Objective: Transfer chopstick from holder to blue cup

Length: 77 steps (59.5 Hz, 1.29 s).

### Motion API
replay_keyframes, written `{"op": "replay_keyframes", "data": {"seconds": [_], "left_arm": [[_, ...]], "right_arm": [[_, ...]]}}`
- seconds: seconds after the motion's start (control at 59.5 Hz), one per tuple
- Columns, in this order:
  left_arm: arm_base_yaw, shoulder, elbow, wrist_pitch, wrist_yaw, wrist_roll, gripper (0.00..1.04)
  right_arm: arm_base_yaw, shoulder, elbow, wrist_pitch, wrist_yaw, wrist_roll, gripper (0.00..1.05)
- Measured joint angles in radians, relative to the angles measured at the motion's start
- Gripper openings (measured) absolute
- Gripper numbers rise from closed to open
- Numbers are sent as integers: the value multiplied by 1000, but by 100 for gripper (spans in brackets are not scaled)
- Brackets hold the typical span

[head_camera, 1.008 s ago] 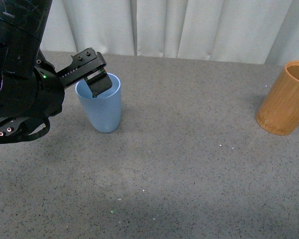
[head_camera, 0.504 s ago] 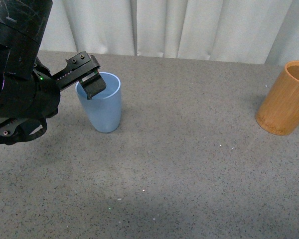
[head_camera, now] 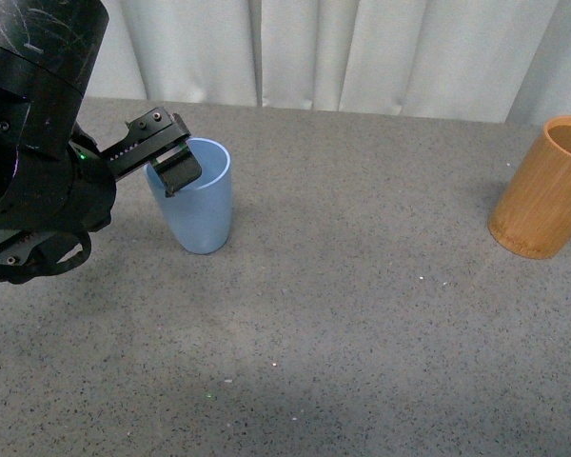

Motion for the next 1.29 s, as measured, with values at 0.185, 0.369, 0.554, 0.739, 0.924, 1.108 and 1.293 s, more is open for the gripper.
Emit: {"op": "replay_keyframes", "data": {"seconds": [0.185,0.369,0.554,0.739,0.924,1.108,1.293], "left_arm": [[-5,8,2,0,-25,2,83],[-10,21,13,-27,-61,16,54],[-17,28,13,-20,-14,7,27],[-25,30,13,19,18,-11,4],[-24,6,3,51,69,-9,4],[-21,-44,-7,71,118,26,4],[-26,-66,13,58,170,109,4]], "right_arm": [[0,0,0,0,0,0,95],[0,0,0,0,0,0,95],[0,0,0,0,0,0,95],[0,0,0,0,0,0,95],[0,0,0,0,0,0,95],[0,0,0,0,0,0,95],[0,0,0,0,0,0,95]]}}
